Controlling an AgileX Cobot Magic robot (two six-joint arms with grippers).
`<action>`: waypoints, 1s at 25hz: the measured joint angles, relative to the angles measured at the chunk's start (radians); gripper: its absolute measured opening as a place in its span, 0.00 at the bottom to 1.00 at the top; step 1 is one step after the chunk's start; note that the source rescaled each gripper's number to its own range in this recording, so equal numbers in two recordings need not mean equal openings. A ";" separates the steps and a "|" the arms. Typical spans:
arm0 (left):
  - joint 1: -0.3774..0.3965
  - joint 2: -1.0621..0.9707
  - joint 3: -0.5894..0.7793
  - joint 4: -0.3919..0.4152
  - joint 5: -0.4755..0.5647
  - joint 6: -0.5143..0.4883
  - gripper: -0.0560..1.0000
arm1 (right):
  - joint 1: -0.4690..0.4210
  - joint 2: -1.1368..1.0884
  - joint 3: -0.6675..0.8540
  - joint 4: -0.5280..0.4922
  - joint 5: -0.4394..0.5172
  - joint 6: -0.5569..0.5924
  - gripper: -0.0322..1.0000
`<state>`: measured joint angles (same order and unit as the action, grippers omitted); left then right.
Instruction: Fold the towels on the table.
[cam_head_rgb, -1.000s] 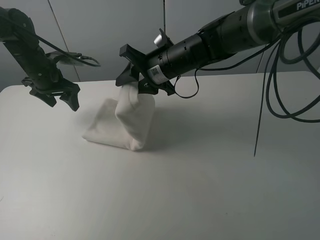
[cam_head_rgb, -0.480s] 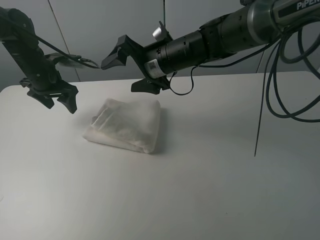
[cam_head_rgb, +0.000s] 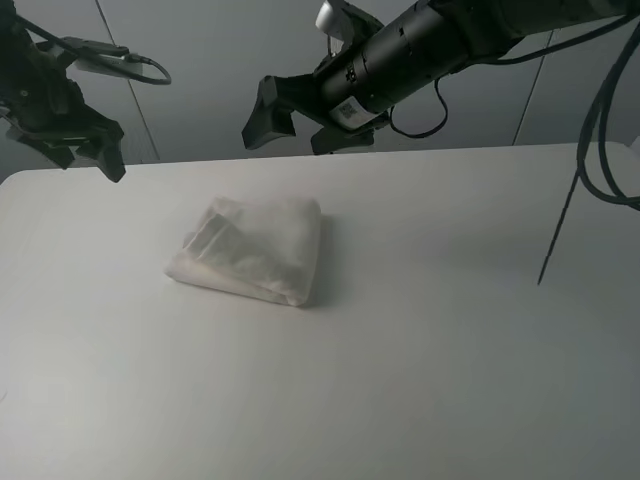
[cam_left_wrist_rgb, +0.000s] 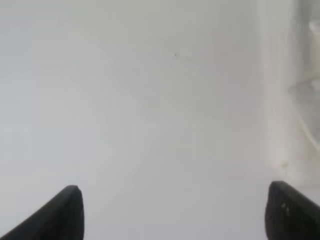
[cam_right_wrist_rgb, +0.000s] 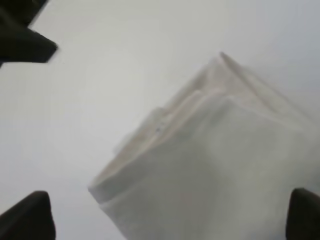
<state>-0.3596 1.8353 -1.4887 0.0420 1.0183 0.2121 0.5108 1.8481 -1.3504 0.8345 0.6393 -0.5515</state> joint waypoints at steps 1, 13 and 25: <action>0.000 -0.033 0.000 0.010 0.002 -0.008 0.93 | -0.001 -0.034 0.000 -0.104 -0.002 0.049 1.00; 0.000 -0.481 0.025 0.083 0.085 -0.074 0.93 | -0.002 -0.418 0.013 -0.805 0.202 0.504 1.00; 0.000 -0.999 0.452 0.100 0.097 -0.185 0.93 | -0.002 -0.873 0.321 -0.878 0.363 0.637 1.00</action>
<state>-0.3596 0.8360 -1.0369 0.1420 1.1158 0.0270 0.5085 0.9750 -1.0294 -0.0435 1.0027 0.0855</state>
